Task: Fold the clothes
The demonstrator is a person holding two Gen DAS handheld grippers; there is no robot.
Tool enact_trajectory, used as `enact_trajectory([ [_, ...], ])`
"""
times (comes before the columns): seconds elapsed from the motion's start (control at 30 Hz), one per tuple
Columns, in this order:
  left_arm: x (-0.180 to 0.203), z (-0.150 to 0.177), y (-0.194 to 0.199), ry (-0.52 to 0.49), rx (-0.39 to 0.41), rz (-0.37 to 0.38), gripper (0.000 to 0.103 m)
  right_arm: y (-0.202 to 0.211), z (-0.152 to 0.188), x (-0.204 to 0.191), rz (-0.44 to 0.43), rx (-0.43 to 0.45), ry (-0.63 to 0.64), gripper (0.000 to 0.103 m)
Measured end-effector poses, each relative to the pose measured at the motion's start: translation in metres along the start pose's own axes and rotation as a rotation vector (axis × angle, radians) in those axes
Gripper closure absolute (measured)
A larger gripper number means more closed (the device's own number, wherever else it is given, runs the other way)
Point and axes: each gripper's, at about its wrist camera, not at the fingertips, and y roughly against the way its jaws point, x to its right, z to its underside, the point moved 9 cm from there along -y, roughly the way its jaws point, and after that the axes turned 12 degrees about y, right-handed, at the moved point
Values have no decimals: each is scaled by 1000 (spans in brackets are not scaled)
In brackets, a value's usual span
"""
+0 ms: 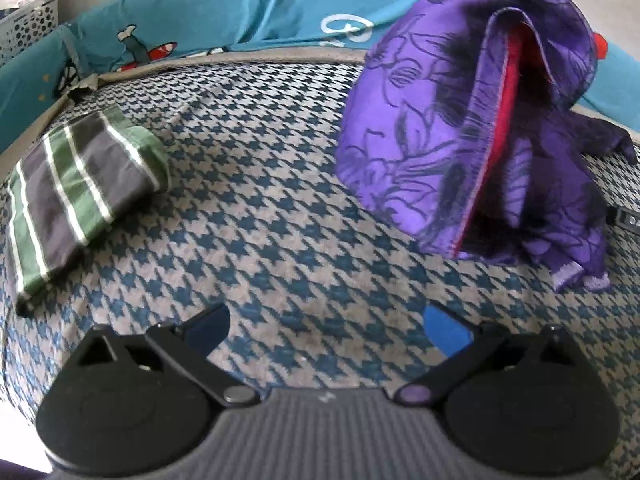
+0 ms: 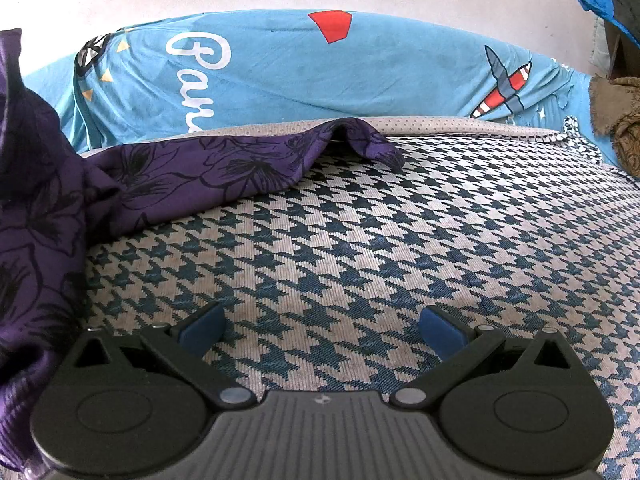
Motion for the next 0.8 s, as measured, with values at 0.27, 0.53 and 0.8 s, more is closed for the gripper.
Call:
enact_trajectory([
  [0.27, 5, 1, 7, -43, -12, -25, 0, 0, 0, 0, 0, 0, 0, 0],
  [0.53, 2, -12, 6, -21, -38, -4, 0, 1, 0, 0, 0, 0, 0, 0],
  [0.8, 5, -21, 6, -9, -23, -6, 0, 1, 0, 0, 0, 0, 0, 0],
])
